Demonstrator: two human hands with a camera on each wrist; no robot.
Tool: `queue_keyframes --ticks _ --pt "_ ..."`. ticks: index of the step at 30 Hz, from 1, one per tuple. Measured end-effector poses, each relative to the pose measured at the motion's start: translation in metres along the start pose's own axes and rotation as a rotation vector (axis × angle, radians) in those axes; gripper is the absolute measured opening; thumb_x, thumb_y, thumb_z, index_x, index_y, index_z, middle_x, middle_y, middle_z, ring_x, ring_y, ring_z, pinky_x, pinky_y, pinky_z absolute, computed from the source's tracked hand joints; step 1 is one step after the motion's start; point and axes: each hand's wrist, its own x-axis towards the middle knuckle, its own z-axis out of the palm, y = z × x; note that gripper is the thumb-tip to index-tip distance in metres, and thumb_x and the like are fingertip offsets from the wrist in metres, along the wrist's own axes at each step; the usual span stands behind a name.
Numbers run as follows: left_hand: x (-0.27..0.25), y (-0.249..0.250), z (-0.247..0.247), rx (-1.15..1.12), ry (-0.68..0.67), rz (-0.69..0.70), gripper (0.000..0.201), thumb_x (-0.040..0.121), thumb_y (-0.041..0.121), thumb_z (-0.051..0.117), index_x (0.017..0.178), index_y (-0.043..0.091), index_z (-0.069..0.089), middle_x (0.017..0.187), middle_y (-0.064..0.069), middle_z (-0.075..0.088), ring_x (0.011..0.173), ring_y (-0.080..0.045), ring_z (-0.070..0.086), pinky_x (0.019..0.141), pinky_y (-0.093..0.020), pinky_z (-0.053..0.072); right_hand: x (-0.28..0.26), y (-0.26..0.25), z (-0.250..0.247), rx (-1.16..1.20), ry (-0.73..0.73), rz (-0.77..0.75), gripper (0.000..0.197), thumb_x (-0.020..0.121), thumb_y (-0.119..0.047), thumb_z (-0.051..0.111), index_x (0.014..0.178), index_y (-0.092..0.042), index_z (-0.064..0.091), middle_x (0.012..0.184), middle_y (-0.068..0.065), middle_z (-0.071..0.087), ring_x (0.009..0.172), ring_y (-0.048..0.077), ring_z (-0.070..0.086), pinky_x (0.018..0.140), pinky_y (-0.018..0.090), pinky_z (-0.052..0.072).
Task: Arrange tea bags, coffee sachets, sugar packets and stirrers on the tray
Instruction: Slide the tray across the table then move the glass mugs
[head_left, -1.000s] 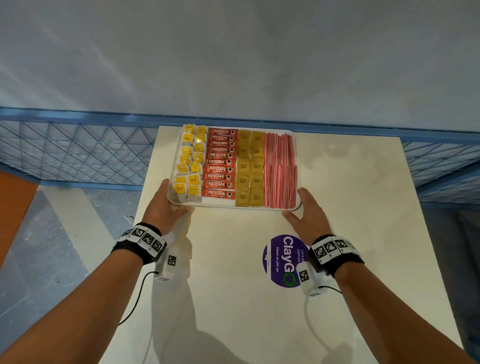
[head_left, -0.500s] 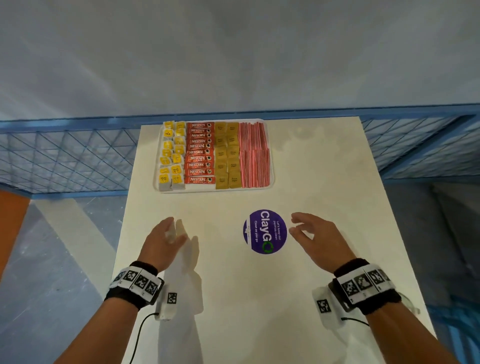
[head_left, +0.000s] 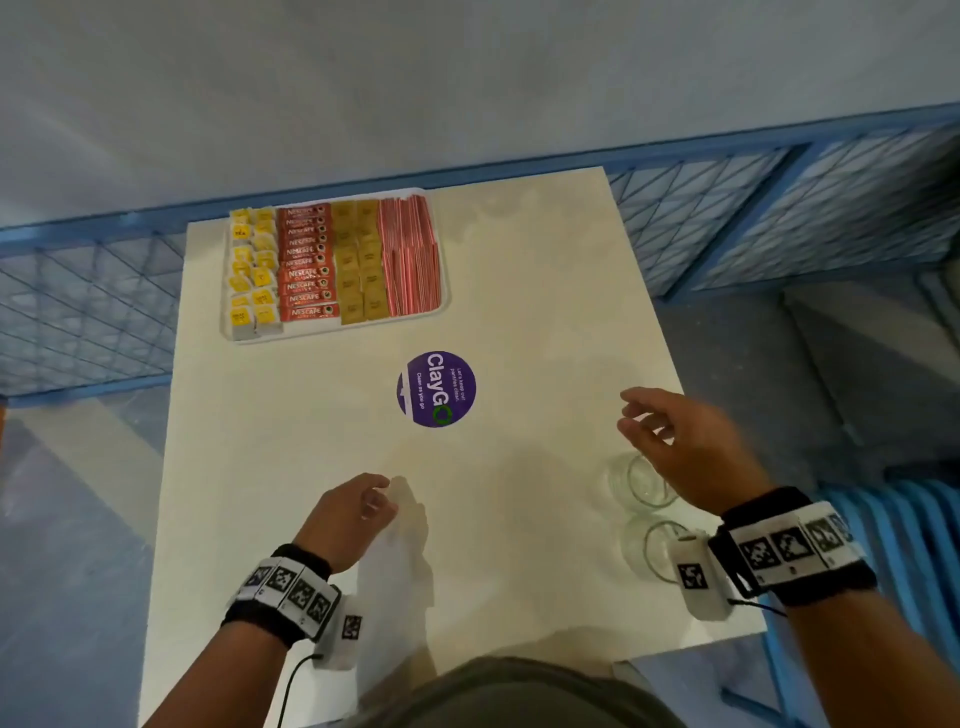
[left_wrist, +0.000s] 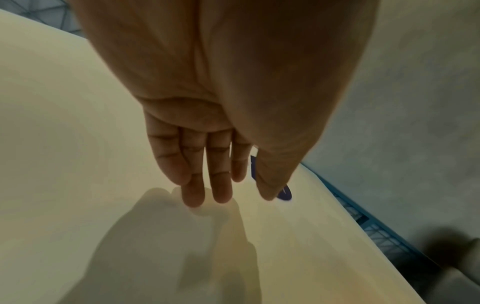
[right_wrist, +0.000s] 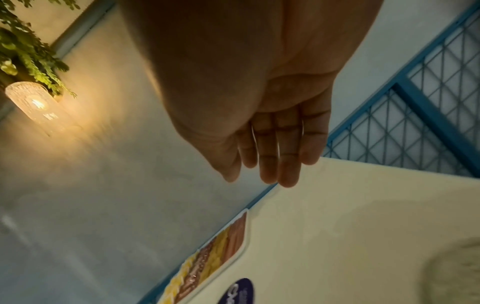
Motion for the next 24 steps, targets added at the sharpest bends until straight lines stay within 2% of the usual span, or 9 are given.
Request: queue_keyframes --ticks 4,6,7,9,11,14,18,22,24 --pt "-0.022 0.007 0.026 0.065 -0.058 -0.059 0.032 0.093 0.033 0.065 0.123 0.024 0.061 0.097 0.012 0.068 0.088 -0.004 0.063 0.077 -0.018 0.045 -0.010 0.049 -0.010 -0.121 -0.027 0.041 0.033 0.094 -0.027 0.071 0.126 -0.019 0.067 0.102 -0.010 0.067 0.085 0.000 0.064 0.073 0.007 0.045" --pt "-0.034 0.007 0.039 0.089 -0.089 -0.091 0.027 0.093 0.036 0.065 0.118 0.027 0.061 0.096 0.013 0.067 0.089 -0.003 0.062 0.073 -0.015 0.042 -0.012 0.073 -0.010 -0.192 -0.078 0.063 0.035 0.096 -0.032 0.068 0.129 -0.021 0.065 0.107 -0.011 0.067 0.092 0.007 0.064 0.084 0.021 0.051" --pt "-0.041 0.008 0.046 0.113 -0.108 -0.100 0.023 0.093 0.038 0.064 0.113 0.028 0.060 0.095 0.013 0.067 0.087 -0.003 0.061 0.072 -0.014 0.041 -0.013 0.083 -0.009 -0.228 -0.104 0.064 0.037 0.096 -0.035 0.067 0.130 -0.021 0.064 0.109 -0.010 0.067 0.095 0.009 0.063 0.089 0.026 0.051" --pt "-0.057 0.010 0.057 0.159 -0.139 -0.115 0.014 0.093 0.040 0.064 0.096 0.027 0.060 0.089 0.012 0.065 0.080 -0.003 0.059 0.067 -0.015 0.040 -0.012 0.096 -0.009 -0.277 -0.161 0.053 0.039 0.098 -0.035 0.064 0.133 -0.019 0.062 0.116 -0.005 0.068 0.100 0.012 0.061 0.093 0.027 0.048" --pt "-0.074 0.008 0.069 0.168 -0.162 -0.147 0.021 0.093 0.039 0.065 0.079 0.024 0.058 0.078 0.009 0.062 0.070 -0.005 0.054 0.062 -0.017 0.039 -0.010 0.102 -0.010 -0.311 -0.215 0.054 0.039 0.100 -0.034 0.061 0.135 -0.018 0.061 0.123 -0.001 0.066 0.105 0.016 0.060 0.092 0.026 0.044" --pt "-0.099 0.000 0.083 0.176 -0.179 -0.217 0.030 0.092 0.038 0.066 0.069 0.022 0.054 0.070 0.007 0.059 0.062 -0.006 0.050 0.059 -0.019 0.038 -0.007 0.111 -0.012 -0.341 -0.284 0.093 0.039 0.101 -0.038 0.058 0.136 -0.019 0.059 0.127 -0.002 0.063 0.110 0.018 0.060 0.092 0.026 0.042" --pt "-0.126 -0.018 0.100 0.227 -0.269 -0.327 0.043 0.090 0.041 0.064 0.057 0.018 0.051 0.059 0.004 0.056 0.058 -0.009 0.052 0.056 -0.022 0.036 -0.004 0.123 -0.013 -0.372 -0.376 0.114 0.041 0.100 -0.049 0.055 0.125 -0.018 0.066 0.125 0.001 0.067 0.110 0.019 0.063 0.095 0.033 0.047" --pt "-0.150 -0.021 0.117 0.237 -0.346 -0.414 0.042 0.093 0.046 0.060 0.061 0.018 0.059 0.064 -0.005 0.066 0.063 -0.016 0.061 0.065 -0.029 0.047 -0.005 0.127 -0.018 -0.403 -0.433 0.133 0.051 0.100 -0.058 0.049 0.110 -0.015 0.073 0.111 0.004 0.073 0.099 0.021 0.066 0.091 0.038 0.052" --pt "-0.160 -0.025 0.126 0.237 -0.369 -0.463 0.046 0.091 0.054 0.055 0.061 0.020 0.062 0.062 -0.001 0.066 0.060 -0.013 0.061 0.066 -0.028 0.050 -0.004 0.129 -0.019 -0.400 -0.465 0.143 0.056 0.099 -0.063 0.045 0.108 -0.015 0.072 0.110 0.004 0.072 0.099 0.022 0.066 0.091 0.039 0.052"
